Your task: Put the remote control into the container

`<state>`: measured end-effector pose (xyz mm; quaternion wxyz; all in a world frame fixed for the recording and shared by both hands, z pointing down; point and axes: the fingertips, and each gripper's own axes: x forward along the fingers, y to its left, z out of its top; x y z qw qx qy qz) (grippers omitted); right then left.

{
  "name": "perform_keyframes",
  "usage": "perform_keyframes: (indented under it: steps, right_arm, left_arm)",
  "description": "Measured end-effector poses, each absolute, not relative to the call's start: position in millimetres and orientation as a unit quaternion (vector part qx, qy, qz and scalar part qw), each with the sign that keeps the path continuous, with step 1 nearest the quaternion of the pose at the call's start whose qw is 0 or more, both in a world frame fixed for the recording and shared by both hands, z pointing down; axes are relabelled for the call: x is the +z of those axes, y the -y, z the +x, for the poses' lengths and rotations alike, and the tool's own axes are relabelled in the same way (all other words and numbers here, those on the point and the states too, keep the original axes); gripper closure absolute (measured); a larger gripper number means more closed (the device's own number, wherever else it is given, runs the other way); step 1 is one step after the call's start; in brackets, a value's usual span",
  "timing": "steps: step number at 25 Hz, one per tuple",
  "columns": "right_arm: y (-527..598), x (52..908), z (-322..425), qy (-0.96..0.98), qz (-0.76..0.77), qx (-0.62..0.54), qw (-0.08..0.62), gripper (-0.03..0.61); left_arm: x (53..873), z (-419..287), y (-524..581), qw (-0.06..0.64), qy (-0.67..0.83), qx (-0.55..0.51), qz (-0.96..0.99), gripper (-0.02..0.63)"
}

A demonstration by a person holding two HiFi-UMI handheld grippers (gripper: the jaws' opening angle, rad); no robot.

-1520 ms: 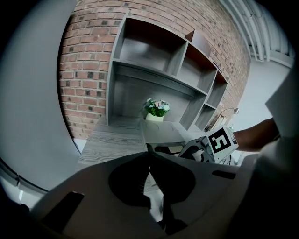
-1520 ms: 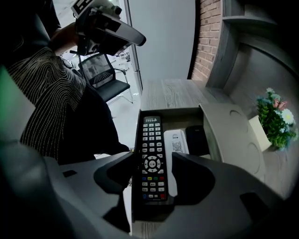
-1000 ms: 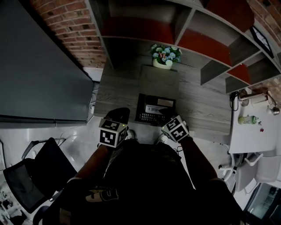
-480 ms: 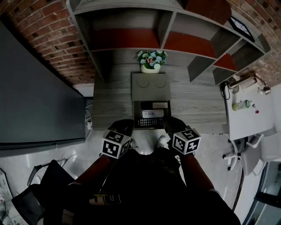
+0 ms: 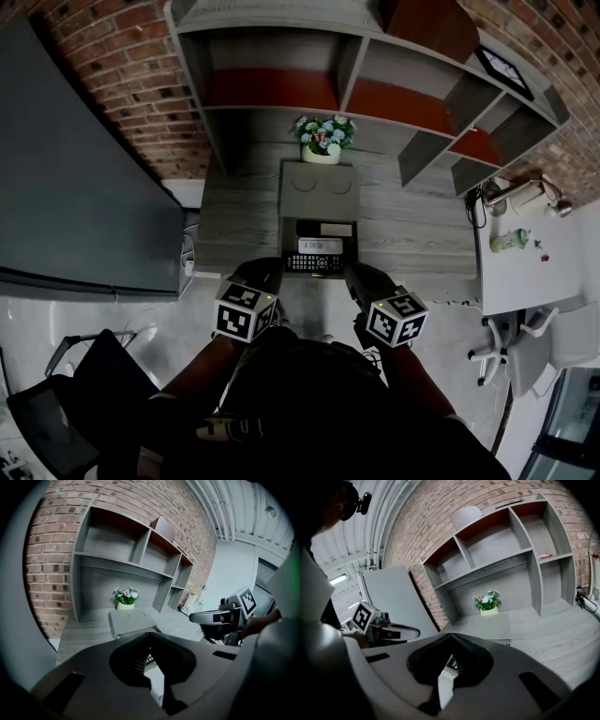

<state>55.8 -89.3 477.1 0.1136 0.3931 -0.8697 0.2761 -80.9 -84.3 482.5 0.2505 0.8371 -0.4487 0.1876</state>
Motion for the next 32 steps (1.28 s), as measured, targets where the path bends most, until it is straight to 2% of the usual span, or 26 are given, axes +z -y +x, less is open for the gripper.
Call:
perform_keyframes:
  steps: [17,24,32]
  right_arm:
    - [-11.9,468.9,125.3,0.909,0.303,0.262,0.118,0.572]
    - [-34.9,469.2,125.6,0.914,0.292,0.263,0.100,0.572]
    - [-39.4,464.0,122.5,0.903,0.328,0.262,0.090,0.572]
  left_arm:
    - [463.2,-1.8,-32.7,0.262,0.528,0.159,0.792,0.607]
    - [472.1,-6.0,-67.9,0.257,0.537,0.190,0.780,0.607]
    - [458.3,-5.7,-57.0,0.250,0.499,0.185,0.809,0.607]
